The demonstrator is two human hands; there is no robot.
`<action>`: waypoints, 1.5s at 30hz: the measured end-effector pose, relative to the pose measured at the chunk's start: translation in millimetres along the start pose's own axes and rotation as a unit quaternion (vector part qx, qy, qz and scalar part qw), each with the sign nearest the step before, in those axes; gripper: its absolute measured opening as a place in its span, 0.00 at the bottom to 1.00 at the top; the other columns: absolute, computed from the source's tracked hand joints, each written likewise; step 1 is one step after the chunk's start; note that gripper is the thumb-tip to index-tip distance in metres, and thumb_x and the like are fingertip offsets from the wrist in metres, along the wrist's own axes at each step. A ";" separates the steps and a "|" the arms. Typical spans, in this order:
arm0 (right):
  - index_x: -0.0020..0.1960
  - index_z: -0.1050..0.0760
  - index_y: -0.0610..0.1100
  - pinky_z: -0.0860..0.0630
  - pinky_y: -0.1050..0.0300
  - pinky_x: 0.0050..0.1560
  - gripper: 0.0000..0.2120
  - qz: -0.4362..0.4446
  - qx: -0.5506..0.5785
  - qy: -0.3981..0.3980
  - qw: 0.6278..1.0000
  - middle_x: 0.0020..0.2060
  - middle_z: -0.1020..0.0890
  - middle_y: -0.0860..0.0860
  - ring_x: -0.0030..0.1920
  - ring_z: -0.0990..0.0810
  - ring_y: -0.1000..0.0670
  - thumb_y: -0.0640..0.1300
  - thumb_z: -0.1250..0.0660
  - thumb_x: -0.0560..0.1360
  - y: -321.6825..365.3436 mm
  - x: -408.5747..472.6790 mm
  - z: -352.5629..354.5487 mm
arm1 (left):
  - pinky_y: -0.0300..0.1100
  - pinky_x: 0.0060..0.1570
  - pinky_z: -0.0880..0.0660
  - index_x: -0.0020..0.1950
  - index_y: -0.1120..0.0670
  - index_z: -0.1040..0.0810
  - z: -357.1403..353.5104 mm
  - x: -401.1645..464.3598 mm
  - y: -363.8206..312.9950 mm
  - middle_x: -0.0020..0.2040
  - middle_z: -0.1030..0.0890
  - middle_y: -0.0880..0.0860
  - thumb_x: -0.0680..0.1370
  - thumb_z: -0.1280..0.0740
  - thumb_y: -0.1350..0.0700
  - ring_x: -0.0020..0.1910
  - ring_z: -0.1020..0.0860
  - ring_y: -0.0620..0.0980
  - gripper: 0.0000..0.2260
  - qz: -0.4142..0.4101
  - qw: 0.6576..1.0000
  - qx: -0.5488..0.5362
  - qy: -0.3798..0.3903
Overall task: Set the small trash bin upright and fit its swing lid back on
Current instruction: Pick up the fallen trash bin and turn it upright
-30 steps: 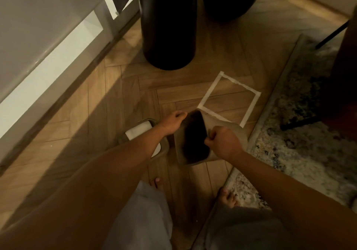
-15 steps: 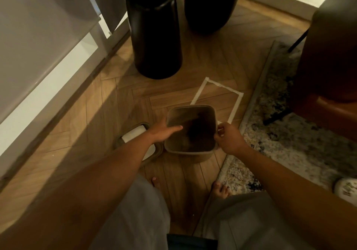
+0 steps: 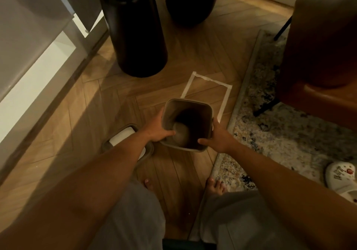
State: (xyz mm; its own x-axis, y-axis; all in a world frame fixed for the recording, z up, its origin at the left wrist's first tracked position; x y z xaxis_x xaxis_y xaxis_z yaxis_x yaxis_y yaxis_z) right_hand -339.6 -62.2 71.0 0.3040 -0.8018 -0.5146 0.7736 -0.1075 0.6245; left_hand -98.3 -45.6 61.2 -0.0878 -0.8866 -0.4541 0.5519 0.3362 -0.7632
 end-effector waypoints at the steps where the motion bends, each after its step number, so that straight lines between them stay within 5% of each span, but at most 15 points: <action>1: 0.74 0.46 0.56 0.22 0.41 0.61 0.52 -0.002 0.012 0.006 1.000 0.67 0.25 0.48 0.65 0.23 0.45 0.63 0.22 0.59 -6.2 3.2 -1.4 | 0.50 0.65 0.28 0.78 0.41 0.46 -2.3 3.5 -1.9 0.71 0.27 0.49 0.68 0.21 0.48 0.67 0.27 0.49 0.46 -0.003 1.000 -0.003 0.000; 14: 0.78 0.49 0.47 0.25 0.52 0.55 0.52 0.018 0.010 0.002 1.000 0.70 0.30 0.46 0.64 0.23 0.43 0.48 0.19 0.66 -17.0 6.6 2.7 | 0.46 0.64 0.30 0.80 0.46 0.48 -12.8 17.9 -3.4 0.73 0.31 0.52 0.67 0.21 0.50 0.70 0.30 0.52 0.49 -0.006 0.999 0.019 0.026; 19: 0.79 0.53 0.46 0.28 0.54 0.58 0.55 0.025 -0.004 0.012 1.000 0.73 0.33 0.44 0.68 0.26 0.42 0.45 0.19 0.66 -20.4 9.9 2.4 | 0.41 0.64 0.34 0.81 0.47 0.51 -18.4 21.8 -7.6 0.75 0.34 0.52 0.66 0.19 0.55 0.68 0.34 0.44 0.53 -0.032 0.998 0.024 0.058; 27: 0.77 0.56 0.44 0.30 0.59 0.54 0.57 0.014 -0.056 0.022 0.998 0.72 0.35 0.42 0.67 0.26 0.41 0.45 0.18 0.64 -30.4 7.1 0.5 | 0.54 0.71 0.34 0.80 0.43 0.54 -25.2 15.3 -8.9 0.76 0.34 0.53 0.65 0.19 0.57 0.74 0.33 0.53 0.55 -0.001 0.995 0.027 0.093; 30: 0.78 0.62 0.41 0.31 0.60 0.55 0.62 -0.014 -0.066 0.038 0.997 0.73 0.39 0.42 0.68 0.27 0.41 0.45 0.17 0.64 -37.8 3.9 -2.7 | 0.49 0.64 0.26 0.80 0.44 0.53 -30.3 8.9 -11.4 0.69 0.25 0.54 0.67 0.20 0.58 0.64 0.24 0.48 0.53 0.009 0.992 0.045 0.121; 34: 0.76 0.73 0.40 0.28 0.58 0.51 0.67 -0.059 -0.079 0.065 0.993 0.69 0.31 0.40 0.63 0.23 0.42 0.44 0.19 0.65 -51.1 -4.3 -8.8 | 0.32 0.36 0.27 0.81 0.47 0.52 -34.2 0.1 -14.7 0.41 0.20 0.47 0.70 0.23 0.62 0.37 0.20 0.38 0.49 0.016 0.985 0.108 0.137; 39: 0.73 0.82 0.40 0.23 0.57 0.51 0.70 -0.096 -0.125 0.114 0.981 0.66 0.26 0.40 0.54 0.19 0.44 0.45 0.20 0.67 -57.3 -12.3 -21.0 | 0.31 0.35 0.29 0.79 0.50 0.45 -37.7 -12.2 -27.2 0.39 0.23 0.46 0.69 0.24 0.64 0.37 0.21 0.41 0.45 -0.001 0.981 0.130 0.142; 42: 0.76 0.77 0.41 0.20 0.56 0.49 0.67 -0.122 -0.122 0.131 0.976 0.67 0.29 0.38 0.55 0.19 0.43 0.44 0.20 0.67 -60.1 -17.1 -22.3 | 0.31 0.36 0.32 0.78 0.49 0.45 -40.3 -19.9 -37.7 0.40 0.28 0.43 0.69 0.24 0.64 0.43 0.23 0.45 0.44 -0.017 0.980 0.141 0.142; 45: 0.80 0.66 0.40 0.21 0.62 0.34 0.62 -0.145 -0.117 0.154 0.970 0.67 0.30 0.39 0.40 0.20 0.51 0.46 0.20 0.67 -64.5 -17.2 -23.7 | 0.31 0.39 0.33 0.78 0.49 0.45 -41.3 -21.1 -39.2 0.41 0.30 0.42 0.70 0.23 0.61 0.45 0.25 0.44 0.44 -0.020 0.978 0.151 0.141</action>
State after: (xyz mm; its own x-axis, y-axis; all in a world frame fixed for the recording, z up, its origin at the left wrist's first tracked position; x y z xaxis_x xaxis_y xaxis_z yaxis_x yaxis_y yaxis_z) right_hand -381.5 -27.5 25.6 0.1785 -0.5400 -0.8225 0.9458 -0.1364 0.2948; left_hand -152.4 -27.0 81.8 -0.3163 -0.7593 -0.5688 0.7595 0.1565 -0.6314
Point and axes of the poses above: each hand's wrist, its own x-axis towards the middle knuckle, its own z-axis out of the back of the hand, y = z × x, the point moved 9 cm from there along x, towards the middle knuckle
